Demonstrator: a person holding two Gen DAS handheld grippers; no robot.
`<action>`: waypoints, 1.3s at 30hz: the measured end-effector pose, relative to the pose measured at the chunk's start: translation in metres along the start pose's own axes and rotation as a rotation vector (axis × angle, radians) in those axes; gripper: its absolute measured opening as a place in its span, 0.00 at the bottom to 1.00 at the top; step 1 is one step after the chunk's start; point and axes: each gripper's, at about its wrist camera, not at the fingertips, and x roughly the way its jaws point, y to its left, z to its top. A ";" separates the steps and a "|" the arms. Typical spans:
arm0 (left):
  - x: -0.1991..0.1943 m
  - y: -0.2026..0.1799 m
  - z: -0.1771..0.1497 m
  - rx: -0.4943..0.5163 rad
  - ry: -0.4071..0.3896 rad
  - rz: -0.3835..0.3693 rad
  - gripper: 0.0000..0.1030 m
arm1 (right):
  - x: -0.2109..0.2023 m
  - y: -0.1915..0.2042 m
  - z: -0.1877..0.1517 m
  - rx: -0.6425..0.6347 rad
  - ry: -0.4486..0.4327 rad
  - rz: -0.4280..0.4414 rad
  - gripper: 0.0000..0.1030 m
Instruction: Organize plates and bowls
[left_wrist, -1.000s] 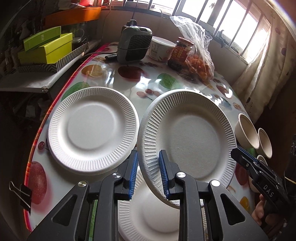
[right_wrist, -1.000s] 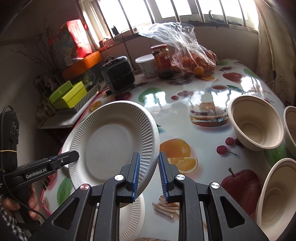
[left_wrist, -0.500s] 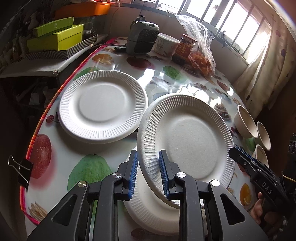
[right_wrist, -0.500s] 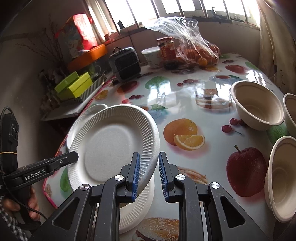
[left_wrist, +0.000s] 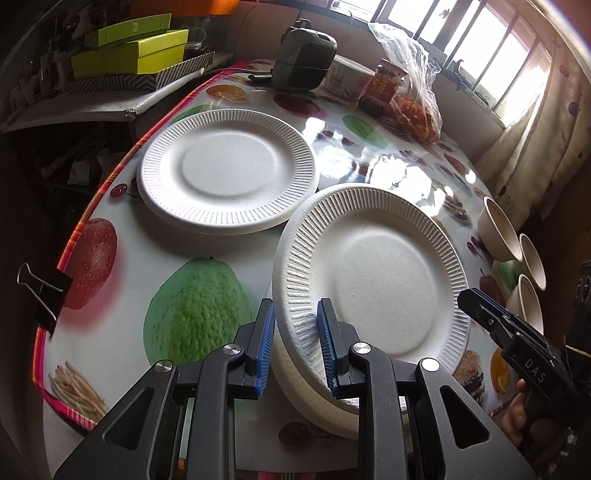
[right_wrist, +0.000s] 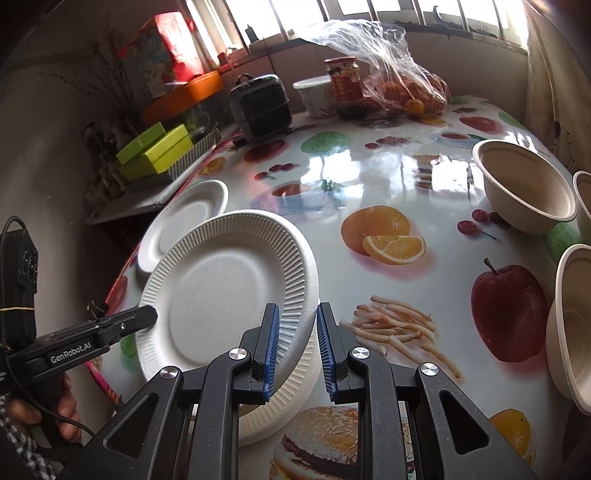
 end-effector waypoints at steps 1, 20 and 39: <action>0.000 0.000 -0.001 0.001 0.000 -0.001 0.24 | 0.000 0.000 -0.001 -0.001 0.002 -0.002 0.20; 0.001 0.003 -0.016 -0.006 0.017 0.012 0.24 | 0.001 0.002 -0.012 -0.007 0.025 -0.010 0.20; 0.002 0.003 -0.018 -0.009 0.020 0.007 0.25 | -0.001 -0.003 -0.016 -0.005 0.021 -0.017 0.22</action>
